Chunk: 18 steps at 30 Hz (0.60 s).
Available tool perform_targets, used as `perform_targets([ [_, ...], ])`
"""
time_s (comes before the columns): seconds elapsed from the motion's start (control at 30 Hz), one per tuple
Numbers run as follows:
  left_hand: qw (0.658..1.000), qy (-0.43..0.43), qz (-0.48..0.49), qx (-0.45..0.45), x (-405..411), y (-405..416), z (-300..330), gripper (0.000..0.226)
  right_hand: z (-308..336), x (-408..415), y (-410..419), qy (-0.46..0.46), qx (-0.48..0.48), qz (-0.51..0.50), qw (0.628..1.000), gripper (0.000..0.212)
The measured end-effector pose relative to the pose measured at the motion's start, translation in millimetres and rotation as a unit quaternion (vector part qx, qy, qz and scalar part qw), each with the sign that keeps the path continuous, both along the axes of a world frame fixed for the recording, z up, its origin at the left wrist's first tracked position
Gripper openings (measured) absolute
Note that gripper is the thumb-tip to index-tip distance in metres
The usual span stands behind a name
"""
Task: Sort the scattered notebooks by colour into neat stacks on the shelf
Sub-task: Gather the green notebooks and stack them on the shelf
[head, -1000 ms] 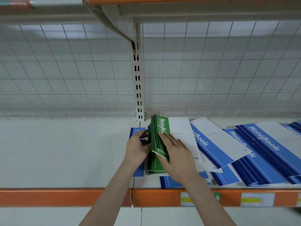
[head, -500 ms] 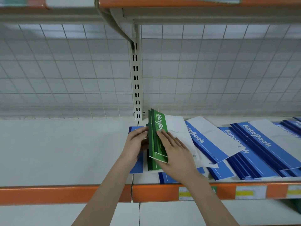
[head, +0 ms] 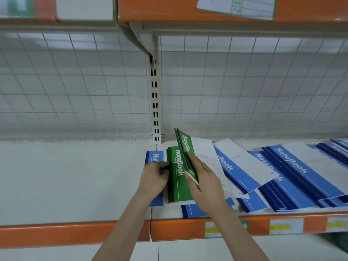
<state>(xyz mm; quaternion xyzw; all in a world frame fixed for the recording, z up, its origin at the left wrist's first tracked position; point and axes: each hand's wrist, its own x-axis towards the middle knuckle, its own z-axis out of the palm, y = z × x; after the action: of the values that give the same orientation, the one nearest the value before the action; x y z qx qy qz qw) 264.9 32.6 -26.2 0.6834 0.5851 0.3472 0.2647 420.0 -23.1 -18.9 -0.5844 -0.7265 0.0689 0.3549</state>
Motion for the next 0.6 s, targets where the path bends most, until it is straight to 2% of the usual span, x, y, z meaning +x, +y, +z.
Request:
perform_targets([
  [0.1,0.998,-0.044,-0.002,-0.045,-2.1,5.3,1.0,0.034,0.0,-0.4,-0.1,0.007,0.003,-0.002,1.000,0.055],
  [0.17,0.983,-0.155,-0.008,-0.098,-3.6,6.3,6.7,0.033,-0.7,0.0,0.7,0.002,0.000,-0.004,1.000,0.056],
  [0.2,0.965,-0.233,-0.021,-0.121,-3.2,4.7,10.8,0.031,-1.0,0.0,1.4,-0.002,-0.001,-0.005,1.000,0.056],
  [0.27,0.897,-0.404,-0.073,-0.162,0.1,1.6,16.8,0.028,-1.1,0.3,1.8,-0.012,0.004,-0.004,1.000,0.058],
  [0.3,0.865,-0.459,-0.097,-0.178,2.0,-0.8,19.3,0.028,-1.0,0.0,1.8,-0.022,0.004,-0.001,1.000,0.061],
  [0.33,0.847,-0.485,-0.113,-0.189,2.9,-2.1,20.5,0.029,-0.8,-0.5,1.2,-0.037,-0.002,0.007,0.999,0.068],
  [0.47,0.860,-0.455,-0.140,-0.183,-1.9,0.8,17.2,0.043,-5.3,-1.2,2.7,-0.116,-0.036,0.030,0.992,0.103],
  [0.53,0.861,-0.454,-0.146,-0.177,-2.5,0.7,16.1,0.054,-8.1,-1.0,4.6,-0.148,-0.030,0.023,0.988,0.099],
  [0.57,0.871,-0.442,-0.140,-0.165,-0.5,-1.3,15.8,0.057,-8.8,-0.7,5.1,-0.154,-0.027,0.020,0.987,0.091],
  [0.6,0.898,-0.403,-0.121,-0.130,1.5,-2.5,13.9,0.058,-8.9,-0.6,5.1,-0.146,-0.028,0.019,0.989,0.082],
])
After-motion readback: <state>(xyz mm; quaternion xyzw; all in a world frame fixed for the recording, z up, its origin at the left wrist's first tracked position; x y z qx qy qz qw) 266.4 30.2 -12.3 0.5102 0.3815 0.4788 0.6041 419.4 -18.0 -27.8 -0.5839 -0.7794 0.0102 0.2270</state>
